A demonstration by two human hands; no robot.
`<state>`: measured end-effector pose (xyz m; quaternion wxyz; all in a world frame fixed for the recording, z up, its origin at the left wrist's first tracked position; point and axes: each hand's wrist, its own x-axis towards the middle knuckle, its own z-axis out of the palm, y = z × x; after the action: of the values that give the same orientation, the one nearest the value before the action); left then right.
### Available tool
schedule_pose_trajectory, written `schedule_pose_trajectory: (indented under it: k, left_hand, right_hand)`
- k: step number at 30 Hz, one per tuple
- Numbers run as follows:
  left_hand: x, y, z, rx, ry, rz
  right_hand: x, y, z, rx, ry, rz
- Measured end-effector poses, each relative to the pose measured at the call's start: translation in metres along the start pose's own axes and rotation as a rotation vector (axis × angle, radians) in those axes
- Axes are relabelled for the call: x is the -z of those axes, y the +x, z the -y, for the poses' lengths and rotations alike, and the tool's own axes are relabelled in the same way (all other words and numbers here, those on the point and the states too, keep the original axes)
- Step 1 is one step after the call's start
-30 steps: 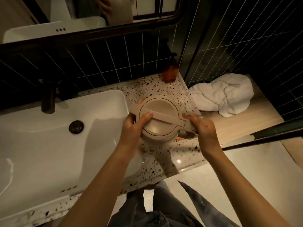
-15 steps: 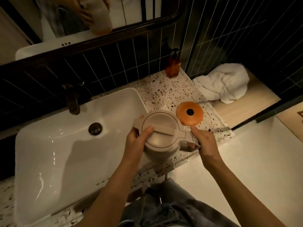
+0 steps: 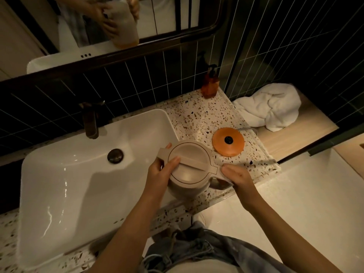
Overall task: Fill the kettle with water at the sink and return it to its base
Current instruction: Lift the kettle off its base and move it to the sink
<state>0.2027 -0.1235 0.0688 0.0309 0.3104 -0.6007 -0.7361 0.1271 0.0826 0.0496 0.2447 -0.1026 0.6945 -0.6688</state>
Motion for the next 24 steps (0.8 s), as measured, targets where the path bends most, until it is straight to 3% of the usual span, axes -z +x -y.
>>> schedule_pose_trajectory:
  k: [18, 24]
  left_hand:
    - [0.006, -0.005, -0.007, -0.002, -0.002, -0.093]
    - [0.007, -0.011, -0.014, -0.125, 0.100, -0.170]
  right_hand:
    - [0.007, -0.005, -0.005, -0.037, 0.007, 0.143]
    - [0.003, -0.001, 0.003, -0.050, 0.016, 0.155]
